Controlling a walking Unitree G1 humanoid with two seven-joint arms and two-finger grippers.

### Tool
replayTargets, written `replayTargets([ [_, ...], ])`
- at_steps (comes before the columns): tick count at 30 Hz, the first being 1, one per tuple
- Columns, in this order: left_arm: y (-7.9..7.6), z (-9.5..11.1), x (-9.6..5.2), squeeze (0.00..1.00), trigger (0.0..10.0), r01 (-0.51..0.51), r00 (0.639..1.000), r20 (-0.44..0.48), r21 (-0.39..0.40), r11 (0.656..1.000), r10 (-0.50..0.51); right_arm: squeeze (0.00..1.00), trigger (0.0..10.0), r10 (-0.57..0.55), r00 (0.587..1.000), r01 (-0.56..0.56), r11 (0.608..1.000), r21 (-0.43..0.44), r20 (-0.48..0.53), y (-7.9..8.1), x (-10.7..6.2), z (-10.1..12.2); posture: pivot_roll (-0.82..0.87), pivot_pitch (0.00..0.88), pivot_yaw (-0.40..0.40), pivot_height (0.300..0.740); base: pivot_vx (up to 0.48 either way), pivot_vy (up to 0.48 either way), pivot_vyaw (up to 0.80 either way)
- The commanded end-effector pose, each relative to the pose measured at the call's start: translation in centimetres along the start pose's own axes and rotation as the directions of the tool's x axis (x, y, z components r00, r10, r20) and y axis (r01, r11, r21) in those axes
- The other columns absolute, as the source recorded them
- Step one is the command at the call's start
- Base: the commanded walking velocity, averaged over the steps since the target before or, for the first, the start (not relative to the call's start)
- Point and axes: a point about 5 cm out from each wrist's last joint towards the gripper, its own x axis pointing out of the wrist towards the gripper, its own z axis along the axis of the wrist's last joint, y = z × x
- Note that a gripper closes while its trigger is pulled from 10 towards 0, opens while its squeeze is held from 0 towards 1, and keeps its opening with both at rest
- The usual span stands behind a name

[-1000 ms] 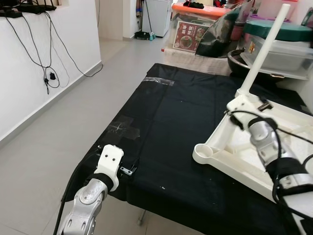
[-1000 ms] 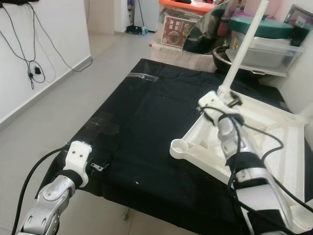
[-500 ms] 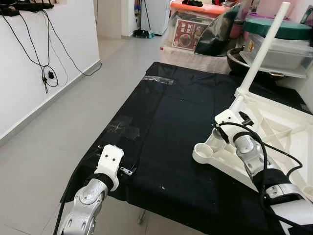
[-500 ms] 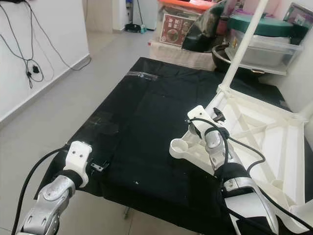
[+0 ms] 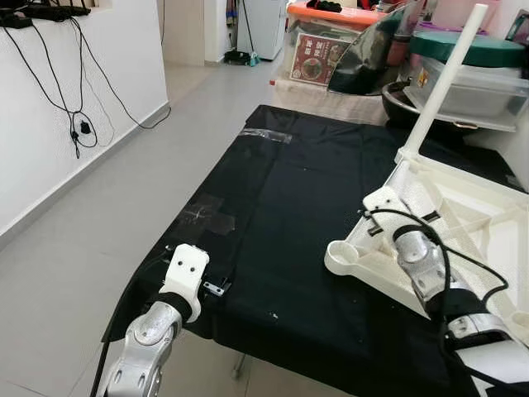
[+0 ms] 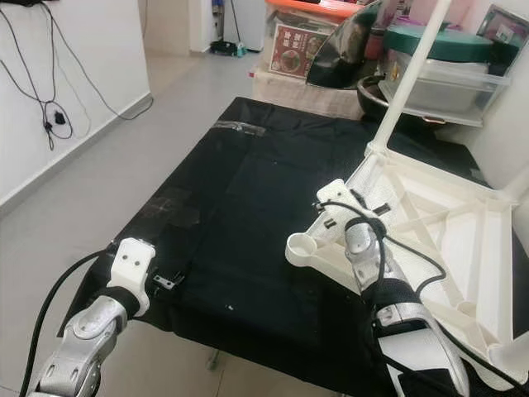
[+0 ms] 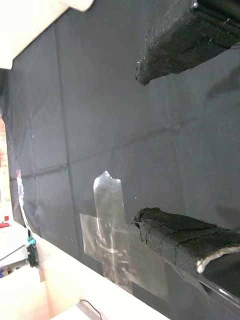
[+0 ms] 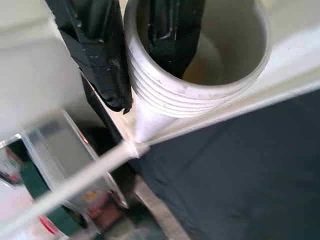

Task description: Building children table

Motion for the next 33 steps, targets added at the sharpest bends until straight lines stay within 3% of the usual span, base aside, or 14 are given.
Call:
replayTargets([
  [1, -0.1, -0.4, 0.0, 0.0, 10.0, 0.005, 1.0, -0.019, 0.002, 1.0, -0.005, 0.0, 0.0, -0.011, 1.0, 0.011, 1.0, 0.016, 0.01, -0.4, -0.1, -0.3, 0.05, 0.0, -0.109, 0.74, 0.0, 0.0, 0.0],
  [12, -0.1, -0.4, 0.1, 0.0, 10.0, 0.007, 1.0, -0.019, 0.003, 1.0, -0.007, 0.0, 0.0, -0.076, 0.994, 0.071, 0.995, 0.065, 0.081, -3.1, -0.5, -0.3, 0.04, 0.0, -0.096, 0.74, 0.0, 0.0, 0.0],
  [13, -0.1, -0.5, 0.2, 0.0, 10.0, 0.011, 1.0, -0.02, 0.003, 1.0, -0.011, 0.0, 0.0, -0.059, 0.986, 0.035, 0.988, 0.15, 0.156, -3.7, -0.9, 0.6, 0.03, 0.0, -0.087, 0.74, 0.0, 0.0, 0.0],
  [16, -0.1, -0.5, 0.3, 0.0, 10.0, 0.012, 1.0, -0.02, 0.003, 1.0, -0.012, 0.0, 0.0, -0.032, 0.963, -0.031, 0.973, 0.227, 0.268, -4.2, -1.5, 2.0, 0.03, 0.0, -0.085, 0.74, 0.0, 0.0, 0.0],
  [17, 0.0, -0.5, 0.3, 0.0, 10.0, 0.01, 1.0, -0.021, 0.0, 1.0, -0.01, 0.0, 0.0, 0.001, 0.927, -0.128, 0.941, 0.314, 0.375, -4.3, -2.1, 3.3, 0.03, 0.0, -0.085, 0.74, 0.0, 0.0, 0.0],
  [18, 0.0, -0.5, 0.3, 0.0, 10.0, 0.01, 1.0, -0.021, 0.0, 1.0, -0.01, 0.0, 0.0, 0.001, 0.927, -0.128, 0.941, 0.314, 0.375, -4.3, -2.1, 3.3, 0.03, 0.0, -0.085, 0.74, 0.0, 0.0, 0.0],
  [21, 0.4, -0.1, 0.3, 0.0, 10.0, -0.005, 1.0, -0.008, -0.043, 0.999, 0.005, 0.0, 0.0, 0.067, 0.831, -0.355, 0.829, 0.433, 0.552, -3.4, -3.6, 5.7, 0.04, 0.0, -0.09, 0.74, 0.0, 0.0, 0.0],
  [26, 0.5, 0.1, 0.3, 0.0, 10.0, -0.011, 1.0, -0.003, -0.06, 0.998, 0.01, 0.0, 0.0, 0.083, 0.815, -0.393, 0.806, 0.443, 0.574, -3.0, -3.9, 6.1, 0.04, 0.0, -0.09, 0.74, 0.0, 0.0, 0.0],
  [27, 0.8, 0.4, 0.3, 0.0, 10.0, -0.023, 1.0, 0.008, -0.113, 0.993, 0.024, 0.0, 0.0, 0.11, 0.794, -0.453, 0.763, 0.462, 0.597, -2.3, -4.2, 6.5, 0.05, 0.0, -0.089, 0.74, 0.0, 0.0, 0.0],
  [28, 0.8, 0.4, 0.3, 0.0, 10.0, -0.023, 1.0, 0.008, -0.113, 0.993, 0.024, 0.0, 0.0, 0.11, 0.794, -0.453, 0.763, 0.462, 0.597, -2.3, -4.2, 6.5, 0.05, 0.0, -0.089, 0.74, 0.0, 0.0, 0.0],
  [29, 1.3, 1.0, 0.4, 0.0, 10.0, -0.034, 0.999, 0.033, -0.212, 0.977, 0.042, 0.0, 0.0, 0.151, 0.772, -0.516, 0.716, 0.47, 0.618, -1.3, -4.6, 6.8, 0.05, 0.0, -0.091, 0.74, 0.0, 0.0, 0.0],
  [31, 1.3, 1.0, 0.4, 0.0, 10.0, -0.034, 0.999, 0.033, -0.212, 0.977, 0.042, 0.0, 0.0, 0.151, 0.772, -0.516, 0.716, 0.47, 0.618, -1.3, -4.6, 6.8, 0.05, 0.0, -0.091, 0.74, 0.0, 0.0, 0.0],
  [32, 1.6, 1.5, 0.4, 0.0, 10.0, -0.036, 0.997, 0.052, -0.279, 0.96, 0.053, 0.0, 0.0, 0.177, 0.756, -0.555, 0.684, 0.473, 0.63, -0.6, -4.8, 7.0, 0.05, 0.0, -0.091, 0.74, 0.0, 0.0, 0.0],
  [33, 1.6, 1.5, 0.4, 0.0, 10.0, -0.036, 0.997, 0.052, -0.279, 0.96, 0.053, 0.0, 0.0, 0.177, 0.756, -0.555, 0.684, 0.473, 0.63, -0.6, -4.8, 7.0, 0.05, 0.0, -0.091, 0.74, 0.0, 0.0, 0.0],
])
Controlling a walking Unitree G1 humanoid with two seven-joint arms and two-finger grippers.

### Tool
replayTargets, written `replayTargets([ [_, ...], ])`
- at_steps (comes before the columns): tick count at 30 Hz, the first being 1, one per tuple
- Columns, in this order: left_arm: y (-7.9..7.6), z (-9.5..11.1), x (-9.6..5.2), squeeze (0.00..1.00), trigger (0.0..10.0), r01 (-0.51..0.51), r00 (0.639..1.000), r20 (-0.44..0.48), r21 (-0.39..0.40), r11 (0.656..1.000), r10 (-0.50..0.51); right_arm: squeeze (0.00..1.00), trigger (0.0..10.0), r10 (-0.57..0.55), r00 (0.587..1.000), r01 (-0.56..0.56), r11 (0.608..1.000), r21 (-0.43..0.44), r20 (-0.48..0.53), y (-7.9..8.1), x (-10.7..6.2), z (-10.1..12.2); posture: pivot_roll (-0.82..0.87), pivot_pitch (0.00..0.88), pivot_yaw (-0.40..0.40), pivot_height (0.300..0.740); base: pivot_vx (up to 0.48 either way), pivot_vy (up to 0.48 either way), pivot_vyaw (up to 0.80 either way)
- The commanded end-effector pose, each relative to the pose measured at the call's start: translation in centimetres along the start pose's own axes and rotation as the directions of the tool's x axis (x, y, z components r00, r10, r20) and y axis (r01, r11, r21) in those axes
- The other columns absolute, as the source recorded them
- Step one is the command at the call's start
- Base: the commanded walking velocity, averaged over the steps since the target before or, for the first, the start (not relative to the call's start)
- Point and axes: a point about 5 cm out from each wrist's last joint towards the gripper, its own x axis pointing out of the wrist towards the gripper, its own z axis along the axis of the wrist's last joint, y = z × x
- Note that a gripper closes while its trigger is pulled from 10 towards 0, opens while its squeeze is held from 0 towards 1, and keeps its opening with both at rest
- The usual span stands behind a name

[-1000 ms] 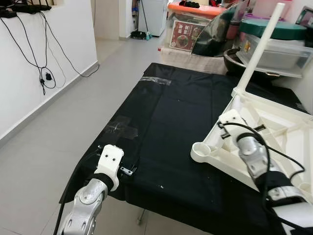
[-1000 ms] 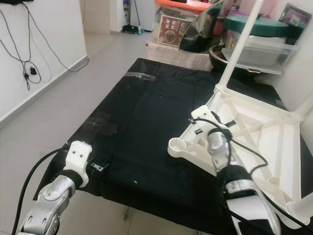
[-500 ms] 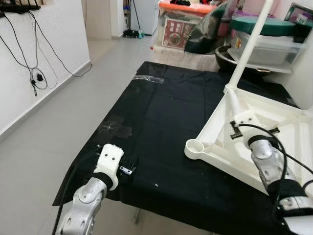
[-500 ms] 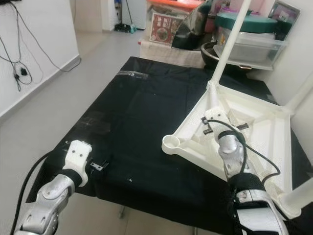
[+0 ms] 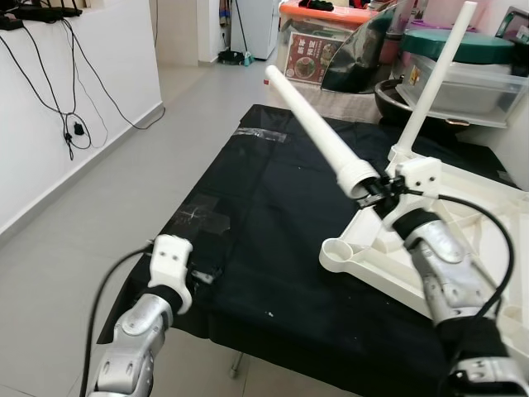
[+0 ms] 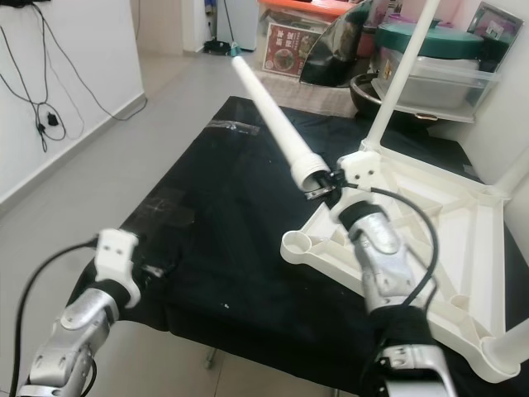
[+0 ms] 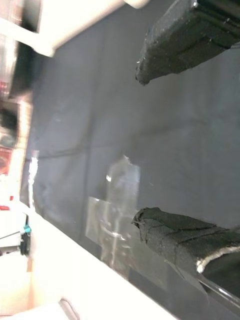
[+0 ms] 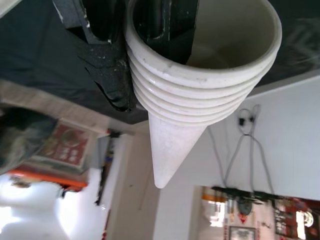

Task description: Building children table

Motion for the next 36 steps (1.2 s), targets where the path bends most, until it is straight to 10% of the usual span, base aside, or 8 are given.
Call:
replayTargets([
  [1, 0.3, 2.2, 0.0, 0.0, 10.0, 0.029, 0.994, 0.114, -0.27, 0.962, 0.002, 0.0, 0.0, 0.098, 0.995, -0.097, 0.991, 0.087, -0.002, 2.1, -0.1, -0.6, 0.07, 0.0, -0.096, 0.74, 0.0, 0.0, 0.0],
  [2, 0.3, 2.2, 0.0, 0.0, 10.0, 0.029, 0.994, 0.114, -0.27, 0.962, 0.002, 0.0, 0.0, 0.098, 0.995, -0.097, 0.991, 0.087, -0.002, 2.1, -0.1, -0.6, 0.07, 0.0, -0.096, 0.74, 0.0, 0.0, 0.0],
  [4, 0.8, 5.2, -0.6, 0.0, 10.0, 0.174, 0.952, 0.305, -0.548, 0.818, 0.002, 0.0, 0.0, 0.203, 0.979, -0.2, 0.955, 0.219, 0.006, 4.6, -0.3, -1.4, 0.07, 0.0, -0.094, 0.74, 0.0, 0.0, 0.0],
  [7, 0.8, 5.2, -0.6, 0.0, 10.0, 0.174, 0.952, 0.305, -0.548, 0.818, 0.002, 0.0, 0.0, 0.203, 0.979, -0.2, 0.955, 0.219, 0.006, 4.6, -0.3, -1.4, 0.07, 0.0, -0.094, 0.74, 0.0, 0.0, 0.0],
  [12, 1.8, 6.9, -1.3, 0.0, 10.0, 0.318, 0.896, 0.441, -0.702, 0.637, 0.04, 0.0, 0.0, 0.308, 0.949, -0.305, 0.86, 0.409, 0.058, 6.0, -1.0, -1.5, 0.07, 0.0, -0.098, 0.74, 0.0, 0.0, 0.0],
  [24, 2.6, 6.6, -1.5, 0.0, 10.0, 0.321, 0.9, 0.431, -0.751, 0.577, 0.061, 0.0, 0.0, 0.404, 0.914, -0.375, 0.799, 0.471, 0.042, 6.2, -2.6, -2.0, 0.06, 0.0, -0.097, 0.74, 0.0, 0.0, 0.0],
  [29, 2.9, 6.5, -1.8, 0.0, 10.0, 0.341, 0.901, 0.432, -0.773, 0.535, 0.049, 0.0, 0.0, 0.534, 0.835, -0.498, 0.635, 0.591, 0.13, 7.5, -4.8, -1.9, 0.07, 0.0, -0.101, 0.74, 0.0, 0.0, 0.0],
  [36, 2.8, 6.5, -2.0, 0.0, 10.0, 0.348, 0.904, 0.426, -0.78, 0.52, 0.033, 0.0, 0.0, 0.526, 0.837, -0.496, 0.615, 0.614, 0.149, 7.3, -4.7, -1.5, 0.07, 0.0, -0.101, 0.74, 0.0, 0.0, 0.0],
])
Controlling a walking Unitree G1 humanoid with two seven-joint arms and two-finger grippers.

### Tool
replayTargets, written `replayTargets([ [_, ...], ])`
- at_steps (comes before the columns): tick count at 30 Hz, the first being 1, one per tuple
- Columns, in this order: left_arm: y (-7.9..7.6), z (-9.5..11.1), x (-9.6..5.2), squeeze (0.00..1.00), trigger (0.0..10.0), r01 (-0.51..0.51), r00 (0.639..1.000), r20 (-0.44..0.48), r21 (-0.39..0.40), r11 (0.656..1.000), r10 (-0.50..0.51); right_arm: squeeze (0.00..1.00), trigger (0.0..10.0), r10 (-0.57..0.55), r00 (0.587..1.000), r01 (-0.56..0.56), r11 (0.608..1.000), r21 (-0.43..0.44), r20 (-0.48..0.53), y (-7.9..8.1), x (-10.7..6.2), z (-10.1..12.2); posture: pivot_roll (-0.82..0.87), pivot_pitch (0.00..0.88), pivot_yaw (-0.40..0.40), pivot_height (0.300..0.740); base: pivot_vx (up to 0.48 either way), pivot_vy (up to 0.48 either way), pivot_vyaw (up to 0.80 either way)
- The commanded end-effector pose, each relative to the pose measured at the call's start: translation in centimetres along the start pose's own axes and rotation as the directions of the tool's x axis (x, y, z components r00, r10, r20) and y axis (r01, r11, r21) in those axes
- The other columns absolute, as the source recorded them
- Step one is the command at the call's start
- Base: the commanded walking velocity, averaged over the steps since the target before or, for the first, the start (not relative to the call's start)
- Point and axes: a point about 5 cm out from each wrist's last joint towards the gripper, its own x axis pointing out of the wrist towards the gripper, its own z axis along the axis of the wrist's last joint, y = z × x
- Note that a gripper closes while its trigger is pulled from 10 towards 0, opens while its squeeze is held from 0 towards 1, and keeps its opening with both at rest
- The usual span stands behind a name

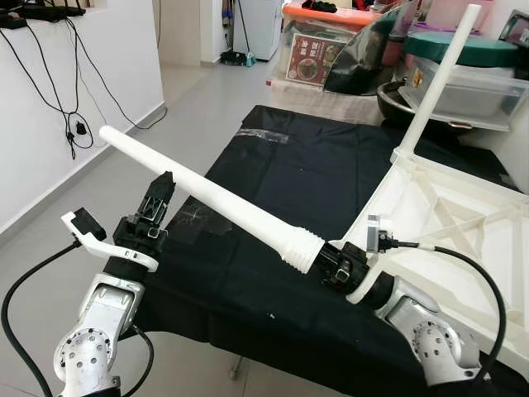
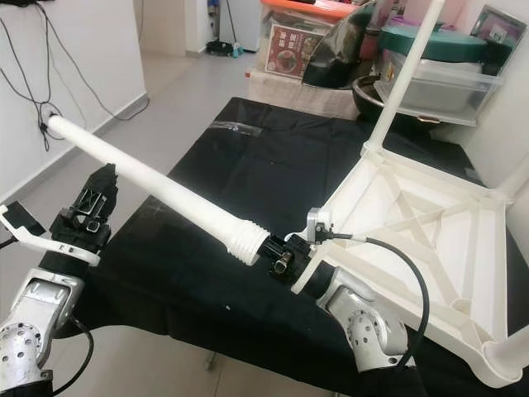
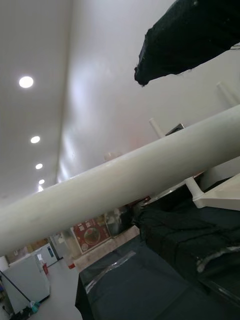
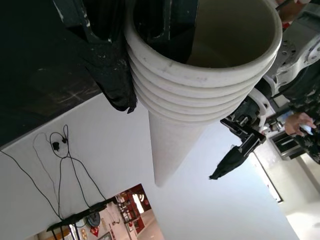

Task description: Building children table

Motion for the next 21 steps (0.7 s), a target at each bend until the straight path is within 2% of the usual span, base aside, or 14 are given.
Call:
replayTargets([
  [1, 0.2, -0.1, -0.2, 0.0, 10.0, -0.017, 1.0, -0.018, -0.002, 1.0, 0.017, 0.0, 0.0, 0.029, 0.999, -0.03, 1.0, 0.004, 0.04, 0.3, 0.0, 0.9, 0.07, 0.0, -0.102, 0.74, 0.0, 0.0, 0.0],
  [6, 0.7, -0.1, -0.4, 0.0, 10.0, -0.039, 0.999, -0.018, 0.0, 0.999, 0.039, 0.0, 0.0, 0.115, 0.993, -0.117, 0.991, 0.061, 0.035, 1.4, -0.5, 0.5, 0.07, 0.0, -0.101, 0.74, 0.0, 0.0, 0.0],
  [10, 0.8, 0.2, -0.4, 0.0, 10.0, -0.054, 0.998, -0.013, -0.003, 0.999, 0.054, 0.0, 0.0, 0.174, 0.985, -0.172, 0.979, 0.107, -0.01, 2.1, -1.3, -0.2, 0.07, 0.0, -0.104, 0.74, 0.0, 0.0, 0.0],
  [15, 0.8, 0.2, -0.3, 0.0, 10.0, -0.06, 0.998, -0.014, -0.003, 0.998, 0.06, 0.0, 0.0, 0.211, 0.977, -0.203, 0.969, 0.143, -0.037, 2.2, -1.7, -0.5, 0.07, 0.0, -0.104, 0.74, 0.0, 0.0, 0.0],
  [16, 0.6, 0.4, -0.2, 0.0, 10.0, -0.056, 0.998, -0.006, -0.004, 0.998, 0.056, 0.0, 0.0, 0.226, 0.97, -0.212, 0.966, 0.15, -0.086, 2.2, -1.9, -1.1, 0.07, 0.0, -0.109, 0.74, 0.0, 0.0, 0.0],
  [21, 0.6, 0.4, -0.1, 0.0, 10.0, -0.054, 0.999, -0.002, -0.005, 0.999, 0.054, 0.0, 0.0, 0.228, 0.969, -0.213, 0.965, 0.153, -0.096, 2.2, -1.9, -1.3, 0.07, 0.0, -0.109, 0.74, 0.0, 0.0, 0.0],
])
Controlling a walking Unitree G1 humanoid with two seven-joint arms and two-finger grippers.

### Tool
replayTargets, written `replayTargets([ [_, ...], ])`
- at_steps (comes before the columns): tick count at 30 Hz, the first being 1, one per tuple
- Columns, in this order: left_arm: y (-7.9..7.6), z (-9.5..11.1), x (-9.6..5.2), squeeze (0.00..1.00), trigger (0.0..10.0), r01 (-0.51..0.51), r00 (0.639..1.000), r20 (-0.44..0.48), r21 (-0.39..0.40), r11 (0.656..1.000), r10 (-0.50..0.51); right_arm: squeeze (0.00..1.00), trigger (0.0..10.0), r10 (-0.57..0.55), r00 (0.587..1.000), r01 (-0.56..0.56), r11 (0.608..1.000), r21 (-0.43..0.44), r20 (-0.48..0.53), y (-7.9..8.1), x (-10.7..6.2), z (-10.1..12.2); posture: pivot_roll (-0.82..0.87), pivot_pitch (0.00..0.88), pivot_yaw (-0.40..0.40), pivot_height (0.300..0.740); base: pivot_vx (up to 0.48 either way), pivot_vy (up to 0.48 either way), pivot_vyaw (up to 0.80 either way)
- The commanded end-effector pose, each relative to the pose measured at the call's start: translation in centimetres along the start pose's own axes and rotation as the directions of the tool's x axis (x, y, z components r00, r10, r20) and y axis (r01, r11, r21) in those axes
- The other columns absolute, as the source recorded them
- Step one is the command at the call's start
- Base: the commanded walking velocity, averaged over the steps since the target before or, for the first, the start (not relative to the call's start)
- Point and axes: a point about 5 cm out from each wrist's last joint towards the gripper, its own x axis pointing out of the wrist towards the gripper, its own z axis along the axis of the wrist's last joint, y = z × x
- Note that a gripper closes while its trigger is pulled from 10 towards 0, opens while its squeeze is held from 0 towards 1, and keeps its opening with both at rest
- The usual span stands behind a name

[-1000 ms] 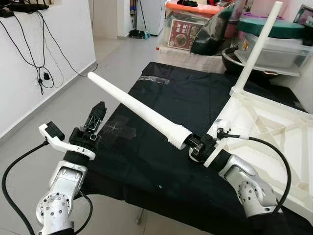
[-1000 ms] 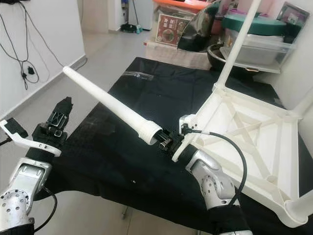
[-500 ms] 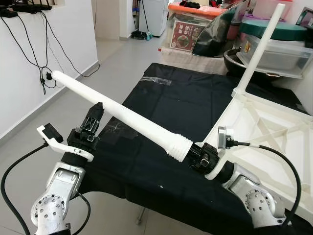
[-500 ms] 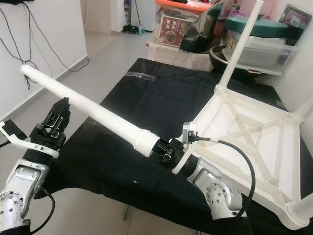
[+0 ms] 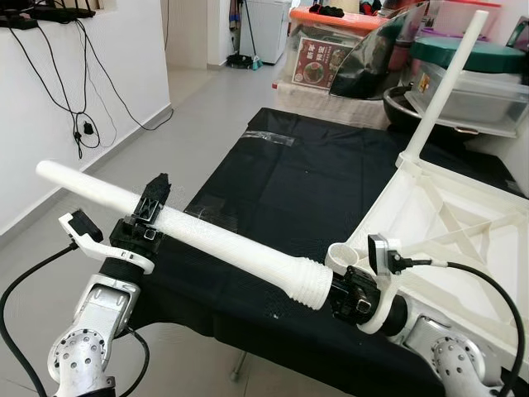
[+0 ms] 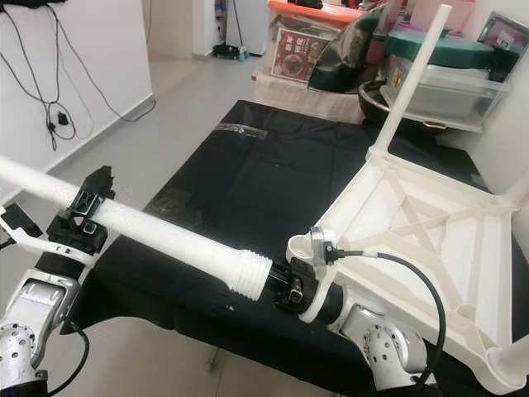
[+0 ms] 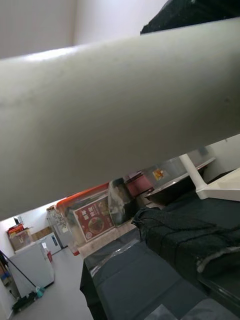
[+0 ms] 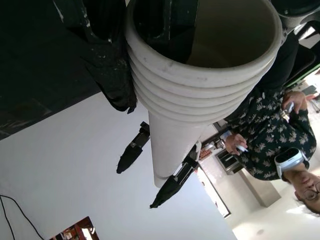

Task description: Building children table

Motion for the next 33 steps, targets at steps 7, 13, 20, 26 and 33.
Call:
replayTargets([
  [7, 0.0, 0.6, 0.1, 0.0, 0.6, -0.005, 0.999, 0.04, -0.007, 1.0, 0.005, 0.0, 0.0, 0.016, 1.0, -0.016, 0.999, 0.032, -0.026, -0.6, -0.1, -0.5, 0.08, 0.0, -0.114, 0.74, 0.0, 0.0, 0.0],
  [13, -0.1, 0.6, 0.1, 0.0, 0.0, 0.01, 0.999, 0.047, -0.004, 1.0, -0.009, 0.0, 0.0, 0.001, 1.0, -0.001, 1.0, 0.027, -0.027, -0.8, -0.1, -0.5, 0.08, 0.0, -0.111, 0.74, 0.0, 0.0, 0.0],
  [20, -0.7, 0.2, 0.1, 0.0, 0.0, 0.038, 0.999, 0.028, 0.0, 0.999, -0.038, 0.0, 0.0, -0.1, 0.995, 0.1, 0.994, -0.05, -0.008, -2.6, 0.1, 0.7, 0.08, 0.0, -0.11, 0.74, 0.0, 0.0, 0.0],
  [26, -0.8, 0.1, 0.1, 0.0, 0.0, 0.043, 0.999, 0.027, 0.0, 0.999, -0.043, 0.0, 4.4, -0.18, 0.984, 0.179, 0.98, -0.085, -0.005, -3.9, 0.5, 1.4, 0.09, 0.0, -0.117, 0.74, 0.0, 0.0, 0.0],
  [33, -0.9, 0.4, 0.1, 0.0, 0.0, 0.038, 0.998, 0.041, 0.006, 0.999, -0.038, 1.0, 10.0, -0.231, 0.973, 0.231, 0.969, -0.087, 0.007, -4.7, 0.9, 2.0, 0.09, 0.0, -0.121, 0.74, 0.0, 0.0, 0.0],
])
